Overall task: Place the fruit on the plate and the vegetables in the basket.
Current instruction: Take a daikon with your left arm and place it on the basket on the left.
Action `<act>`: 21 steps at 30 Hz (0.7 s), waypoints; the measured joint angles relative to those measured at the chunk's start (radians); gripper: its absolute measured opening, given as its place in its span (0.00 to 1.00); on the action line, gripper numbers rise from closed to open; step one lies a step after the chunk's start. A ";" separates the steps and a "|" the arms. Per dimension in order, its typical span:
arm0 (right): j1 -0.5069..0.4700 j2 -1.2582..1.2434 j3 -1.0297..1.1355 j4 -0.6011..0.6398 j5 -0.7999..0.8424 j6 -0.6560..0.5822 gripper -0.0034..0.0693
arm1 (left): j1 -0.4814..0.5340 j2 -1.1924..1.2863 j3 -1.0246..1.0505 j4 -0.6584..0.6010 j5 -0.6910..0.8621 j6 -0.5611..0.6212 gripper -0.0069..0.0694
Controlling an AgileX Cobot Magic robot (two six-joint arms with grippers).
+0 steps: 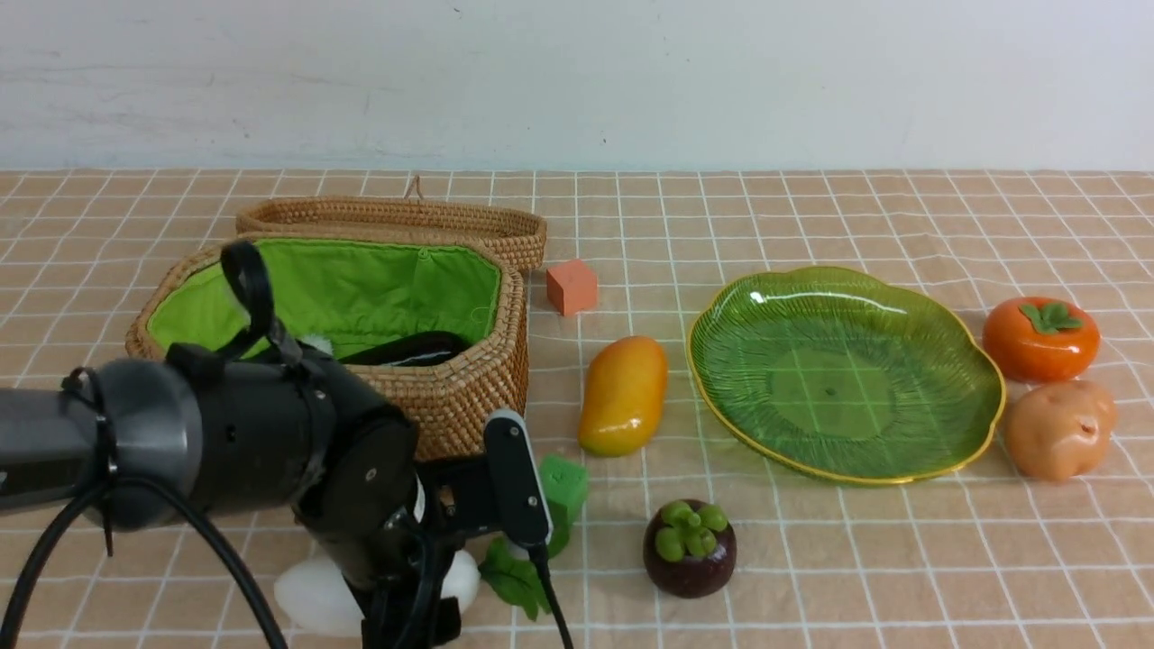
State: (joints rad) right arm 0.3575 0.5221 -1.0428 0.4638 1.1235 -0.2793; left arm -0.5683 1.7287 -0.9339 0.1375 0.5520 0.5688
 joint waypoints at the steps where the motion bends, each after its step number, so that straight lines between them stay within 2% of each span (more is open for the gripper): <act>1: 0.000 -0.001 0.000 0.000 0.001 0.000 0.34 | 0.000 -0.002 0.000 -0.001 0.005 -0.018 0.74; 5: 0.000 -0.002 0.000 0.000 0.002 0.000 0.34 | -0.008 -0.043 -0.001 -0.011 0.069 -0.074 0.74; 10: 0.000 -0.002 0.000 0.000 -0.050 0.000 0.34 | -0.032 -0.237 -0.072 -0.002 0.175 -0.113 0.74; 12: 0.000 -0.002 0.000 0.000 -0.081 -0.001 0.34 | -0.035 -0.301 -0.114 0.037 0.169 -0.116 0.74; 13: 0.000 -0.002 0.000 0.000 -0.118 -0.001 0.34 | -0.035 -0.347 -0.160 0.102 0.146 -0.116 0.74; 16: 0.000 -0.002 0.000 0.000 -0.147 -0.001 0.34 | -0.025 -0.371 -0.215 0.190 0.104 -0.116 0.74; 21: 0.000 -0.002 0.000 0.001 -0.156 -0.001 0.34 | 0.083 -0.275 -0.318 0.304 0.051 -0.116 0.74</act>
State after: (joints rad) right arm 0.3575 0.5202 -1.0428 0.4648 0.9670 -0.2803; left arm -0.4849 1.4537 -1.2517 0.4414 0.6033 0.4526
